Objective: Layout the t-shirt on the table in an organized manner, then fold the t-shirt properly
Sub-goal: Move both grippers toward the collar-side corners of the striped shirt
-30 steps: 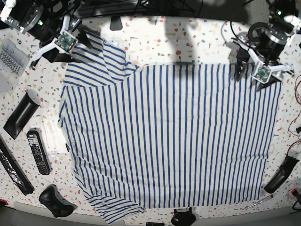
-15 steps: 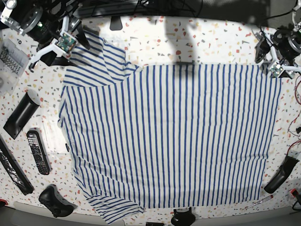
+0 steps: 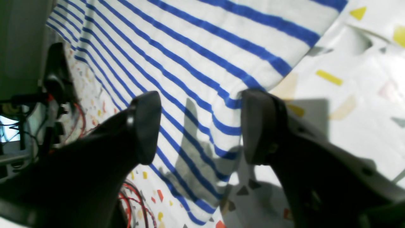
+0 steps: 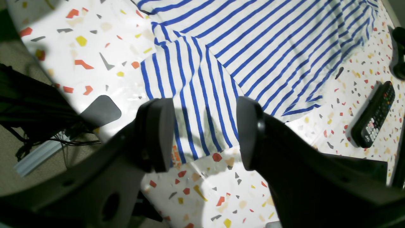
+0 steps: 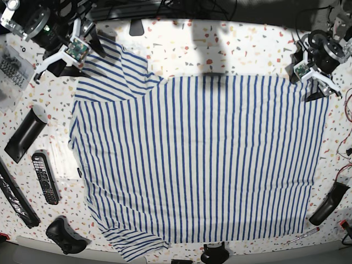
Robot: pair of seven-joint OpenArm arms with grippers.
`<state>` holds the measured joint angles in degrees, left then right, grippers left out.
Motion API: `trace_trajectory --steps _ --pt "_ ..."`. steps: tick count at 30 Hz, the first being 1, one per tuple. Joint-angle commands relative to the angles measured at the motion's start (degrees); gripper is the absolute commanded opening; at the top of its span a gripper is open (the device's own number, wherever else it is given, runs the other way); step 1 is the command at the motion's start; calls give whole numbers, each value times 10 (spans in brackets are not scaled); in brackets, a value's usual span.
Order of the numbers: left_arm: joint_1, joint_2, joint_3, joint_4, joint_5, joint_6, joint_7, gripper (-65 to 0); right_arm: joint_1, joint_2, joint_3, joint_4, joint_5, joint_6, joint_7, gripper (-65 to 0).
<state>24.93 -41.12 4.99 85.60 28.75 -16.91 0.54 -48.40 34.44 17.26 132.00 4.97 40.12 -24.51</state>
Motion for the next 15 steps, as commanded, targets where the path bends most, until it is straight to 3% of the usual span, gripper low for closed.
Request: trace_trajectory --steps 1,4,12,15 --pt "7 -10 0 -15 43 -17 115 -332 -1 6 3 9 15 -1 11 -342" --pt "11 -13 0 -15 42 -17 141 -404 -1 6 3 9 16 -1 9 -342" --pt "58 -71 0 -15 42 -17 144 -403 -1 6 3 9 16 -1 -2 -342" --pt "64 -73 0 -15 42 -17 130 -403 -1 6 3 9 16 -1 -2 -342"
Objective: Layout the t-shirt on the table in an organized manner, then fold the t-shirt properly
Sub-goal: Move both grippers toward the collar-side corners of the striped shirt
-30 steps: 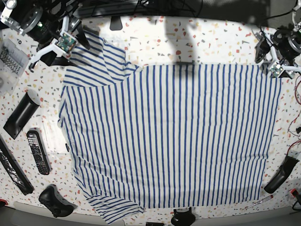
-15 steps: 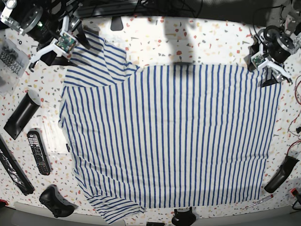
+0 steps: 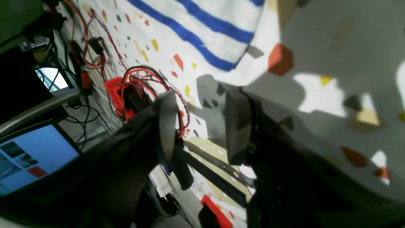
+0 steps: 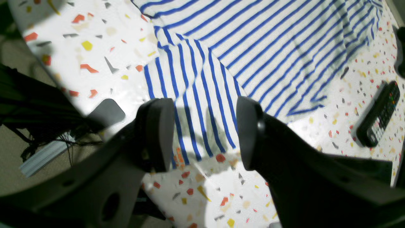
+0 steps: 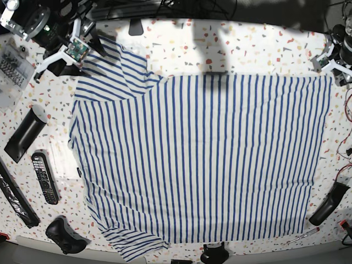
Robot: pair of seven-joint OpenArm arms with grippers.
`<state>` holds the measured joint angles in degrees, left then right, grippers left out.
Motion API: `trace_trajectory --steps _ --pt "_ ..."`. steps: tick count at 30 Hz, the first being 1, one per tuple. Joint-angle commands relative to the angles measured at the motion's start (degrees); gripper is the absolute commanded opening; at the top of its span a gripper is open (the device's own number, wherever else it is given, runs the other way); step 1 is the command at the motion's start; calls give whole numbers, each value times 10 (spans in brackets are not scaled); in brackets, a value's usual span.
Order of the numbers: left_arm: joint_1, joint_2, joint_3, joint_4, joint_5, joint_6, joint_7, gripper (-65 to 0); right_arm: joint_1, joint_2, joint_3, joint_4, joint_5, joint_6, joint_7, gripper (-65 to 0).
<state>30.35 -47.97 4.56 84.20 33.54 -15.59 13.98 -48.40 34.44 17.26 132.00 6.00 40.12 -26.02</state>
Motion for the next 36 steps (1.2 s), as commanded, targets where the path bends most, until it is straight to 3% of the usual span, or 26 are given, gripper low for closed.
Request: trace_trajectory --steps 1,7,13,16,20,23,27,32,36 --pt "9 -4 4 -1 -8 -30 -17 -403 -1 6 3 9 6 -1 13 -342" --pt "9 -3 4 -1 -11 -30 -73 -397 -1 6 3 9 6 -1 13 -342" --pt "7 -3 4 0 -5 30 -96 -347 -1 6 3 9 6 -1 13 -342" --pt "8 -3 4 1 -5 30 -103 -345 -1 6 3 9 6 -1 13 -342" --pt "5 -3 4 1 -5 30 -152 -345 -1 6 3 9 6 -1 14 -342" --pt "-5 0 4 1 -6 31 -142 -346 -1 6 3 9 6 -1 14 -342" --pt "-20 18 4 1 -10 32 -82 -403 -1 6 3 9 6 -1 14 -342" --pt "-19 17 4 1 -10 32 -80 -455 -1 6 3 9 6 -1 14 -342" --pt "-19 17 4 1 -10 32 -80 -637 -2 6 3 9 28 -1 16 -342"
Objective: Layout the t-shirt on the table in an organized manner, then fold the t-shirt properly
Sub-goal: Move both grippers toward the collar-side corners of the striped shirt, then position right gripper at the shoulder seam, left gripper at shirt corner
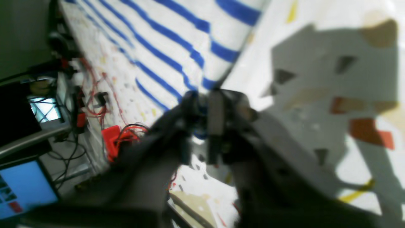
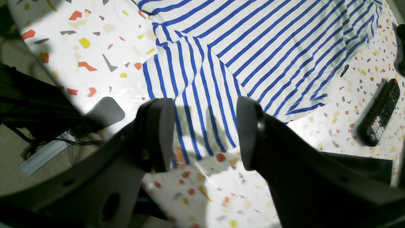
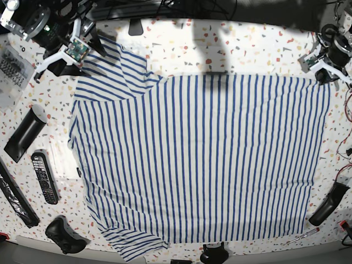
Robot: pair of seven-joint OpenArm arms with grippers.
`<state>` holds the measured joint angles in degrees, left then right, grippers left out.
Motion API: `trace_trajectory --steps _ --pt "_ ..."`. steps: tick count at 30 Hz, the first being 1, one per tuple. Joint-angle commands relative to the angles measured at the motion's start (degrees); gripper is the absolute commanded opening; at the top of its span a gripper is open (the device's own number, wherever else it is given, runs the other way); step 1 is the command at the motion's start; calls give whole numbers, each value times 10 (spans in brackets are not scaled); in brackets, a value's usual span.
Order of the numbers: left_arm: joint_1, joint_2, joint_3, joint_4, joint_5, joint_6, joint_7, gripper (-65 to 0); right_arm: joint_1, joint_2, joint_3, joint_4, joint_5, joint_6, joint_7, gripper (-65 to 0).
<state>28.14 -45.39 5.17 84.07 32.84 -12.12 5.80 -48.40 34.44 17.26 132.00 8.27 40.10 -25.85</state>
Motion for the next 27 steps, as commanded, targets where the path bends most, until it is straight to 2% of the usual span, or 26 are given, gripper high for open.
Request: trace_trajectory --steps 1,3,5,7,12,18,21,27 --pt "3 -8 -2 2 -3 -3 2 -650 -1 6 3 8 28 -1 14 -342" --pt "3 -8 -2 2 -2 -3 2 -650 -1 6 3 8 70 -1 14 -342" --pt "3 -8 -2 3 -2 -3 2 -650 0 6 3 4 68 -1 13 -342" --pt "3 -8 -2 3 -3 -3 4 -650 3 6 3 -9 43 -1 14 -335" --pt "3 -8 -2 3 -3 -3 6 -650 24 6 2 -60 -26 -1 14 -240" --pt "3 -8 -2 3 -3 -3 6 -650 27 7 -6 -103 -71 -1 2 -239" --pt "3 -8 -2 3 -3 -3 6 -650 27 7 -34 -129 -122 -1 4 -239" --pt "3 -8 -2 3 -3 -3 6 -650 30 7 -121 -165 -267 -1 58 -239"
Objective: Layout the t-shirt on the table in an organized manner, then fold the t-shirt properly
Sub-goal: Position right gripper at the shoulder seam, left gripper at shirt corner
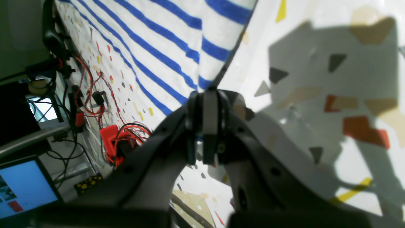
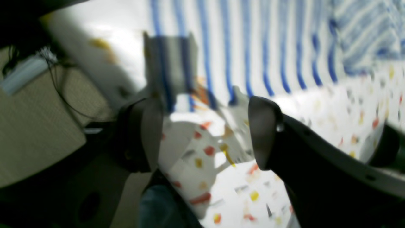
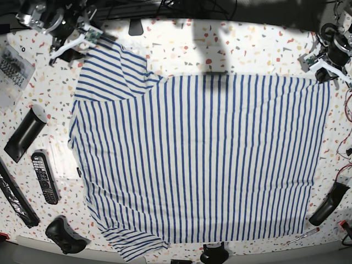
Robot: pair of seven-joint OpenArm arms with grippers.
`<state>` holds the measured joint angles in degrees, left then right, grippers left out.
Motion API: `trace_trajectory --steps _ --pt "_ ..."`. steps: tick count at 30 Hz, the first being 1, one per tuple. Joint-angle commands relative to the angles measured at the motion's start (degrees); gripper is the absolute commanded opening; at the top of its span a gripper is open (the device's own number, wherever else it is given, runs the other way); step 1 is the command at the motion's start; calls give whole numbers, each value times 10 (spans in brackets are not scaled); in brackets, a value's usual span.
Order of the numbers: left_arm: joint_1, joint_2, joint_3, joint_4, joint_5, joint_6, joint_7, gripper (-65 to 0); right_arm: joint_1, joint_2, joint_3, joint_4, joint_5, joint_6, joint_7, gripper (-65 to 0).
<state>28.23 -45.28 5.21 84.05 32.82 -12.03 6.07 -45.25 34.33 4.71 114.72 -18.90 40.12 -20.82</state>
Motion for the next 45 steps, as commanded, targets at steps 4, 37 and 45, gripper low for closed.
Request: trace_trajectory --steps 4,37,45 --pt "2 -9 -2 3 -3 -3 3 -650 7 8 -35 5 -9 -1 5 -239" --pt "2 -9 -2 3 -3 -3 3 -650 52 9 -51 89 146 -1 -163 -241" --pt "2 -9 -2 3 -3 -3 3 -650 52 9 -51 74 144 -1 -165 -241"
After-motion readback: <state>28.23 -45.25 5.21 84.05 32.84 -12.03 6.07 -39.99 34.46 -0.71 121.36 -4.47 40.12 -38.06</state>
